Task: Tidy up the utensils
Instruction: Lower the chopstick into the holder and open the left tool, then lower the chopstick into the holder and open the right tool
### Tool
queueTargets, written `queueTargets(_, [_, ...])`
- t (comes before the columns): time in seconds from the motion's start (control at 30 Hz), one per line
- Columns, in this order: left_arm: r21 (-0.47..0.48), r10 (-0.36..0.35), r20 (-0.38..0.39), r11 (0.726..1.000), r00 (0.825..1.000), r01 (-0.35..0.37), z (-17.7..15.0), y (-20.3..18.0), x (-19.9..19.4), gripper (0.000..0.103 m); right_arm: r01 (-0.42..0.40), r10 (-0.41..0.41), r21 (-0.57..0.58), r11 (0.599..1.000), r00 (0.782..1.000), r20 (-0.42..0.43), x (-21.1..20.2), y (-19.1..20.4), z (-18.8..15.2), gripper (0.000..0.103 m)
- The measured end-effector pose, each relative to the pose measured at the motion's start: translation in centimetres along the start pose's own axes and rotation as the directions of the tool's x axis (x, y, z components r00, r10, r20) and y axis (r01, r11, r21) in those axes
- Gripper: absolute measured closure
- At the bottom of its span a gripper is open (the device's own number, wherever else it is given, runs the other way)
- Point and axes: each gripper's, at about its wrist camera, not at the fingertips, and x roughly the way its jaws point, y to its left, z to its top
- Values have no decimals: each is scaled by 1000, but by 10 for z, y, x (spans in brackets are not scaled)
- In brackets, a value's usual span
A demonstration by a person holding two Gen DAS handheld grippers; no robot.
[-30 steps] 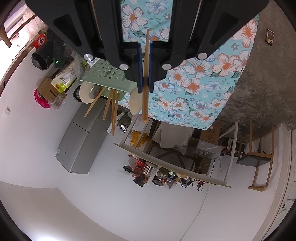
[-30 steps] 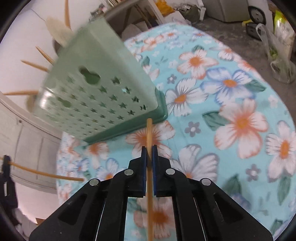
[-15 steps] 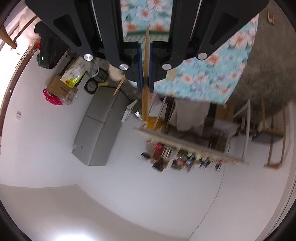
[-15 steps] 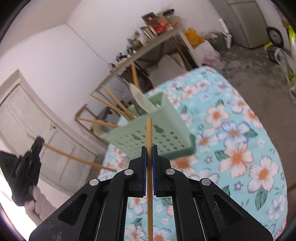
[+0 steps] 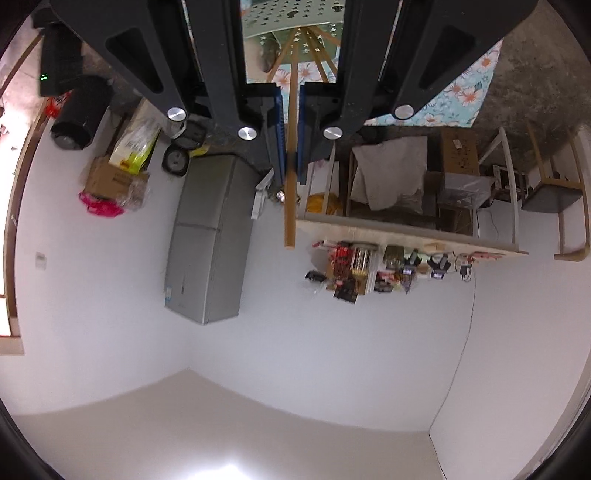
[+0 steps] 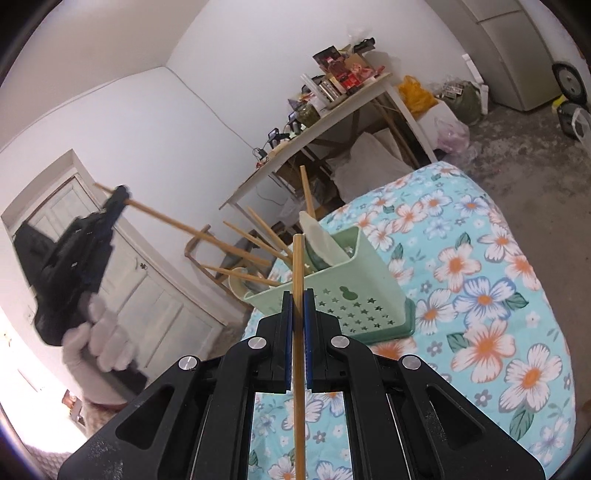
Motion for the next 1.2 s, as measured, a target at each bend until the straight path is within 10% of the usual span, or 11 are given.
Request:
queueTargets(0.43, [13,67,-155,998,986,-65,-47,8,64,97,5,-5,24,1000,1000,-13,6,-17,3,99])
queueTargets(0.67, [16,78,-106,997,991,-77,-40,4,50,51,6,-6,13,1000,1000,-5,4,-13,4,99])
queueTargets(1.2, [-65,117,-177,989,977,-130,-91,41,-44,33,-21,54,-212,977,987,152,8,63,59,99])
